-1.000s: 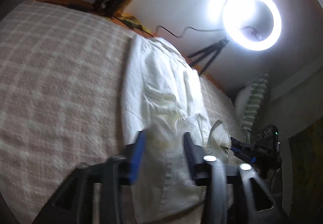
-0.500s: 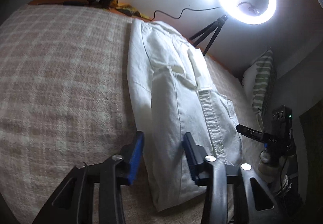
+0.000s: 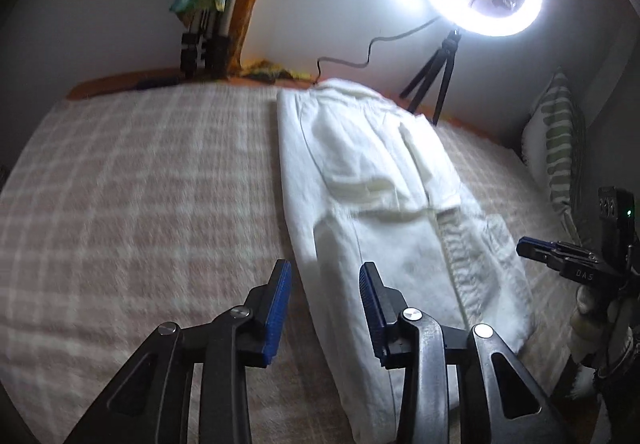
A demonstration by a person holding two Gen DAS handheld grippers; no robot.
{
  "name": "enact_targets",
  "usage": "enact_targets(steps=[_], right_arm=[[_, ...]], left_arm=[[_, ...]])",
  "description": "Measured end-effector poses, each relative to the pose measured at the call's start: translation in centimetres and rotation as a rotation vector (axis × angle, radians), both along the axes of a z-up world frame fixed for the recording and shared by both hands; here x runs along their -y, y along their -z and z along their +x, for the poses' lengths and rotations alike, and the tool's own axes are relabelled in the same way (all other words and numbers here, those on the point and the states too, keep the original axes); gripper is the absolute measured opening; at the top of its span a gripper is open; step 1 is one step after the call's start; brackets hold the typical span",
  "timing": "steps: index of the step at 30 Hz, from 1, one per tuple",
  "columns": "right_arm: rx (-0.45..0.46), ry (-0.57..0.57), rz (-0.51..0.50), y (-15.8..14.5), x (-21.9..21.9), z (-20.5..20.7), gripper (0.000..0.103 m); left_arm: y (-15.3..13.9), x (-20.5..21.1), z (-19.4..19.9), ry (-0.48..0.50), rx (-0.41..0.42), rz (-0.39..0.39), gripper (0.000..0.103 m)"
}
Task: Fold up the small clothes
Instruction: 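Lay the hem over the shirt back and open both tools, then grasp the collar end with both tools and fold it over toward the hem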
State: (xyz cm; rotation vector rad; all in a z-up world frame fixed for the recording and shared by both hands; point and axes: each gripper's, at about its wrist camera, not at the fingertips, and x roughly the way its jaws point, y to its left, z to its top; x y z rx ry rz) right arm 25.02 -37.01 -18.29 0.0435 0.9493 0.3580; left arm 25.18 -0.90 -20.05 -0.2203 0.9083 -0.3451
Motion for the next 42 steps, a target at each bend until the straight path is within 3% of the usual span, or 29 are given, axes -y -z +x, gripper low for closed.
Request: enact_targets(steps=[4, 8, 12, 14, 15, 25, 27, 30, 32, 34, 42], right_arm=[[0.049, 0.004, 0.049, -1.3, 0.9, 2.2, 0.019], [0.035, -0.010, 0.013, -1.1, 0.2, 6.2, 0.020], [-0.020, 0.003, 0.089, -0.3, 0.8, 10.9, 0.024], [-0.028, 0.001, 0.114, 0.1, 0.9, 12.7, 0.037], [-0.026, 0.003, 0.121, 0.3, 0.9, 13.8, 0.039], [-0.057, 0.015, 0.188, 3.5, 1.0, 21.1, 0.039], [-0.060, 0.014, 0.208, 3.9, 1.0, 22.0, 0.039], [-0.059, 0.010, 0.243, 4.0, 1.0, 23.0, 0.038], [-0.063, 0.000, 0.252, 4.1, 0.7, 23.2, 0.019], [-0.057, 0.000, 0.232, 4.2, 0.4, 23.4, 0.004], [-0.013, 0.017, 0.146, 4.1, 0.9, 23.7, 0.000]], left_arm=[[-1.7, -0.1, 2.9, 0.013, 0.020, -0.013, 0.039], [-1.6, 0.9, 6.4, 0.043, 0.023, 0.031, 0.039], [0.0, 0.4, 10.4, 0.023, -0.027, -0.019, 0.040], [0.8, 0.2, 12.5, 0.003, -0.041, -0.041, 0.046], [1.2, 0.0, 13.4, -0.003, -0.046, -0.064, 0.047], [4.7, 0.1, 21.3, -0.010, -0.097, -0.247, 0.049], [5.4, 0.2, 22.4, -0.017, -0.111, -0.285, 0.045], [6.2, 0.3, 23.4, -0.027, -0.119, -0.318, 0.027], [6.5, 0.8, 23.7, -0.028, -0.108, -0.285, 0.006], [6.7, 1.0, 23.8, -0.040, -0.107, -0.264, 0.002], [6.4, 1.6, 23.7, -0.060, -0.068, -0.197, 0.000]])
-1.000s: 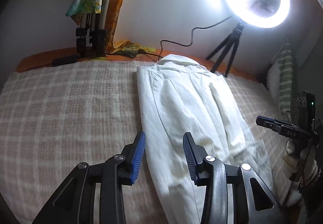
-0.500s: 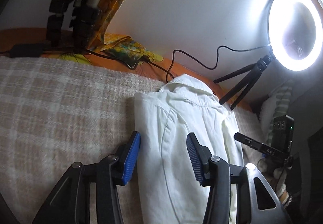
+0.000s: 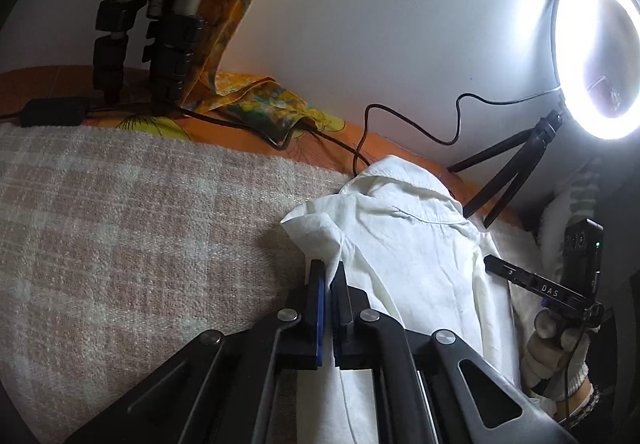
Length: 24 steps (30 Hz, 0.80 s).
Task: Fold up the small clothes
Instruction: 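Grasp the collar end with both tools and fold it over toward the hem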
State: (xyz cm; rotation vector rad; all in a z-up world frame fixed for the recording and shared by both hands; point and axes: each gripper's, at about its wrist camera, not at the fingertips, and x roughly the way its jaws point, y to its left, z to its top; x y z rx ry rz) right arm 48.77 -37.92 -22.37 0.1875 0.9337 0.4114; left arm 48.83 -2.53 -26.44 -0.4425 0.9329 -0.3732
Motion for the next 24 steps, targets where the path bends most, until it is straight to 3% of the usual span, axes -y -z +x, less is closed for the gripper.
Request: enact_targets(steps=[1, 3, 4, 6, 7, 9, 11, 12, 16, 24], right_arm=[[0.008, -0.011, 0.008, -0.2, -0.1, -0.1, 0.001], [-0.008, -0.012, 0.053, -0.3, 0.2, 0.1, 0.003], [-0.019, -0.001, 0.071, -0.2, 0.4, 0.3, 0.008], [-0.036, 0.019, 0.105, -0.1, 0.9, 0.7, 0.022], [-0.034, 0.021, 0.110, 0.0, 0.9, 0.9, 0.022], [-0.039, 0.003, 0.117, 0.2, 0.6, 1.1, 0.022], [-0.048, -0.024, 0.106, 0.3, -0.1, 1.3, 0.008], [-0.048, -0.033, 0.091, 0.3, -0.5, 1.2, 0.005], [-0.004, -0.045, 0.063, -0.9, -0.7, 0.6, 0.001], [0.095, -0.060, 0.066, -5.4, -0.1, -2.3, 0.001]], left_arm=[[0.0, 0.1, 0.1, 0.003, 0.002, 0.003, 0.003], [-0.1, -0.3, 0.4, -0.016, -0.011, -0.016, 0.032], [-0.1, -0.8, 0.5, -0.028, -0.018, -0.048, 0.043], [-0.3, -1.1, 0.9, -0.052, -0.020, -0.089, 0.048], [-0.4, -0.9, 1.1, -0.054, -0.019, -0.085, 0.047], [-0.3, -0.4, 1.6, -0.022, -0.030, -0.086, 0.029], [-0.1, 0.5, 2.0, 0.016, -0.041, -0.051, 0.007], [-0.1, 0.8, 2.2, 0.033, -0.039, -0.038, 0.002], [-0.8, 0.5, 1.9, 0.035, -0.022, -0.072, 0.001], [-5.1, 0.3, -0.8, 0.056, 0.082, -0.045, 0.000]])
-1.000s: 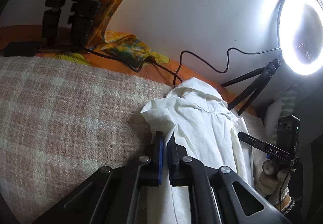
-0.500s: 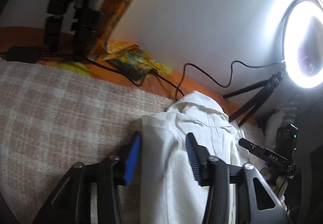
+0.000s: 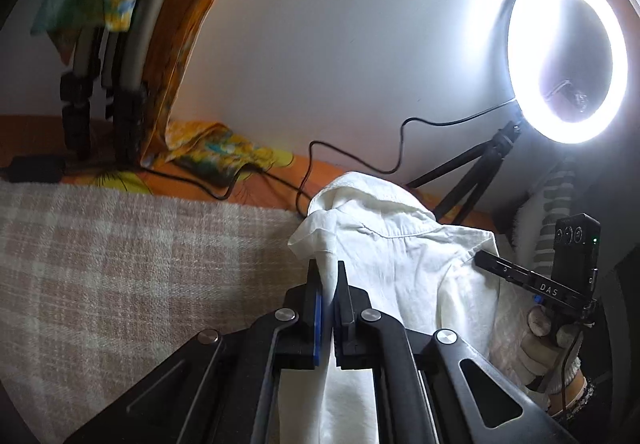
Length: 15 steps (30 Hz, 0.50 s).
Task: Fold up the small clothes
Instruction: 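Grasp the collar end with both tools and fold it over toward the hem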
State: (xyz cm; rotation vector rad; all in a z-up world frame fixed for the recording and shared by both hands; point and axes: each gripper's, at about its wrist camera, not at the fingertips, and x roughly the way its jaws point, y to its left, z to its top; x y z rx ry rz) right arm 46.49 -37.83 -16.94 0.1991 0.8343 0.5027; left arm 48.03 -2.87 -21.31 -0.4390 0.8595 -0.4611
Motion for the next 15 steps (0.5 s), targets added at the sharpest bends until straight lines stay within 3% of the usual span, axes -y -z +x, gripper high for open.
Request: enact_targets(steps=[6, 11, 15], right_arm=[[0.053, -0.028, -0.011, -3.1, 0.3, -3.7, 0.001], [0.080, -0.039, -0.022, -4.6, 0.6, -7.7, 0.001], [0.087, -0.052, -0.025, -5.5, 0.8, -11.4, 0.001]], left_arm=[[-3.8, 0.0, -4.3, 0.021, 0.093, 0.031, 0.000], [-5.7, -0.7, -8.2, 0.021, 0.123, 0.032, 0.000], [-7.1, 0.4, -12.3, 0.051, 0.161, 0.078, 0.000]])
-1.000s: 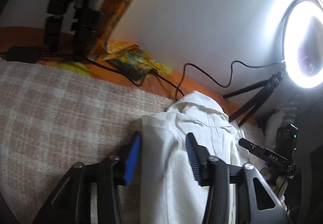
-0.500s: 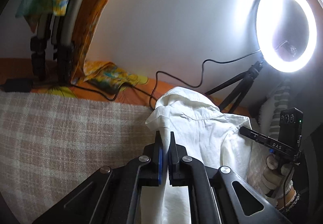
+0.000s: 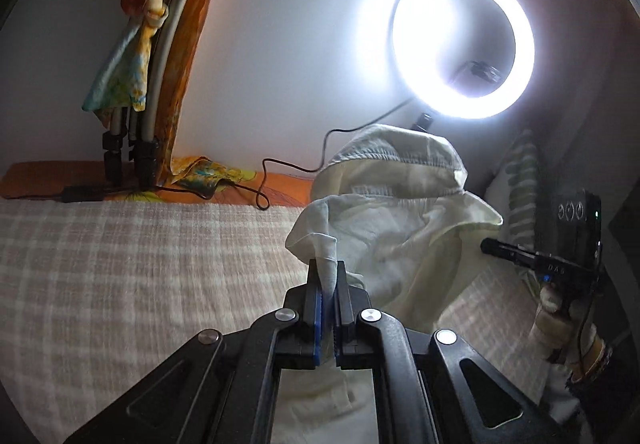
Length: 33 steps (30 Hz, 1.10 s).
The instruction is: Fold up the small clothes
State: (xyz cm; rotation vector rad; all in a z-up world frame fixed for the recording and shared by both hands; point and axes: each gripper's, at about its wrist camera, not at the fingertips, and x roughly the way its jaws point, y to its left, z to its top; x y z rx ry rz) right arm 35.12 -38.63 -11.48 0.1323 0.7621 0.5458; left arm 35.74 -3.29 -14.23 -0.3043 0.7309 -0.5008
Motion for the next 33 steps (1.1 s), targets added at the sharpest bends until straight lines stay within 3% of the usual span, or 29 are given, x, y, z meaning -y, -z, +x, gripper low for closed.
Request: enact_targets(steps=[6, 16, 23, 24, 25, 28, 30, 32, 33], right_arm=[[0.007, -0.019, -0.018, 0.3, 0.4, -6.3, 0.001], [-0.026, -0.007, -0.053, 4.6, 0.7, -15.1, 0.001], [-0.034, 0.023, -0.197, 7.5, 0.8, -19.2, 0.001], [-0.039, 0.038, -0.218, 7.7, 1.1, -19.6, 0.001], [-0.046, 0.057, -0.230, 7.9, 1.6, -19.9, 0.001], [-0.113, 0.113, -0.139, 8.0, 3.7, -20.0, 0.005], [-0.168, 0.117, -0.009, 7.9, 4.7, -19.9, 0.016], [-0.186, 0.121, 0.087, 7.7, 4.9, -20.1, 0.042], [-0.198, 0.119, 0.125, 7.7, 4.7, -20.0, 0.043]], left_arm=[[-0.5, 0.5, -6.3, 0.016, 0.033, 0.057, 0.000], [2.6, -0.4, -14.9, 0.018, 0.010, 0.124, 0.000], [5.1, -0.4, -19.8, 0.061, -0.015, 0.213, 0.005], [5.4, -1.1, -20.2, 0.052, -0.033, 0.201, 0.008], [5.5, -1.8, -20.6, 0.037, -0.045, 0.181, 0.018], [5.2, -4.0, -21.0, -0.016, -0.072, 0.074, 0.038], [5.4, -5.8, -20.2, -0.049, -0.137, -0.082, 0.044], [6.0, -6.7, -19.4, -0.069, -0.201, -0.218, 0.046], [6.4, -7.0, -18.8, -0.074, -0.235, -0.287, 0.049]])
